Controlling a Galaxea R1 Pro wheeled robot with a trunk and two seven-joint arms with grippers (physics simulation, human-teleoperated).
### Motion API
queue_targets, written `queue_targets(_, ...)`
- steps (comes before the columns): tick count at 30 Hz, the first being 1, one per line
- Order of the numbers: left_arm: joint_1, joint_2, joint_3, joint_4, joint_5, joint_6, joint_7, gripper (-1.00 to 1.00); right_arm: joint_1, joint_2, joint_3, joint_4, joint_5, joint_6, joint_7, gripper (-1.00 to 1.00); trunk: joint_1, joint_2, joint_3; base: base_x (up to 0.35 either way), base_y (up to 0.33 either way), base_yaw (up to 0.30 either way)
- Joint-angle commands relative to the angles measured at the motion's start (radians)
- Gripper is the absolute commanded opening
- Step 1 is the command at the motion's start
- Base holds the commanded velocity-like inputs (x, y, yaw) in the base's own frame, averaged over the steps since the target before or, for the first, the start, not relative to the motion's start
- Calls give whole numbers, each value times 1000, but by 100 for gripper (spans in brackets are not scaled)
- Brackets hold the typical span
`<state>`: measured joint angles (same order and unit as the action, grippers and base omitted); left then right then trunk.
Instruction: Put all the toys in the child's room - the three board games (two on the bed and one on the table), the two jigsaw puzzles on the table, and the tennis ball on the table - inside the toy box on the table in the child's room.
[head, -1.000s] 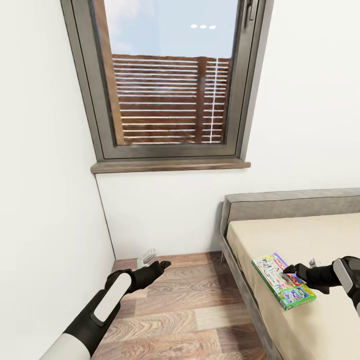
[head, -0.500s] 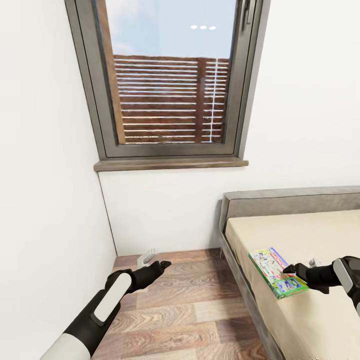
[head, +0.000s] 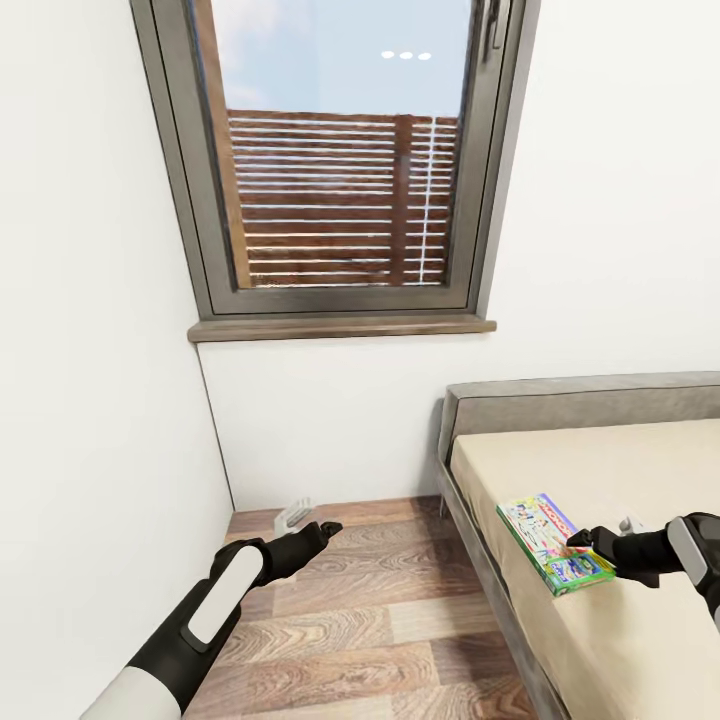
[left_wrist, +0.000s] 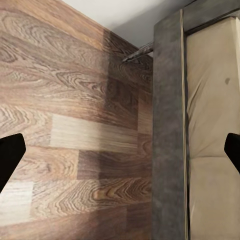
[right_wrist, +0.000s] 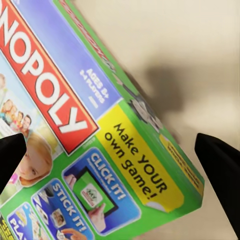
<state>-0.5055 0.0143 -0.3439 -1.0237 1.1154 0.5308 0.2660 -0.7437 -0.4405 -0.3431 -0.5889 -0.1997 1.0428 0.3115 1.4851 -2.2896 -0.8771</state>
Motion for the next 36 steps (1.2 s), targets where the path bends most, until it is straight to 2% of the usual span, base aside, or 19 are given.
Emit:
queue_targets(1, -1, 1, -3, -2, 11, 0, 10, 100, 0, 0, -2, 0, 20, 4, 0, 100, 0, 0, -1, -4, 0, 0)
queue_targets(21, -2, -6, -3, 7, 11, -17, 9, 100, -17, -6, -5, -18, 17, 4, -1, 100, 0, 0, -1, -1, 0, 0)
queue_targets(24, -5, -15, -2, 26, 11, -37, 8, 100, -27, -8, -5, -35, 18, 4, -1, 100, 0, 0, -1, 0, 0, 0)
queue_targets(26, -10, -30, -2, 56, 11, -56, 7, 100, -33, -13, -6, -57, 18, 4, -1, 100, 0, 0, -1, 0, 0, 0)
queue_targets(28, -14, -38, -1, 74, 11, -64, 7, 100, -35, -19, -7, -69, 18, -17, -1, 100, 0, 0, -1, 0, 0, 0)
queue_targets(30, -27, -52, -1, 111, 11, -75, 2, 100, -39, -37, -8, -94, 17, -66, 0, 100, 0, 0, -1, 0, 0, 0)
queue_targets(36, -50, -66, 1, 168, 16, -85, -18, 100, -41, -60, -9, -123, 15, -138, 1, 100, 0, 0, -1, 0, 0, 0)
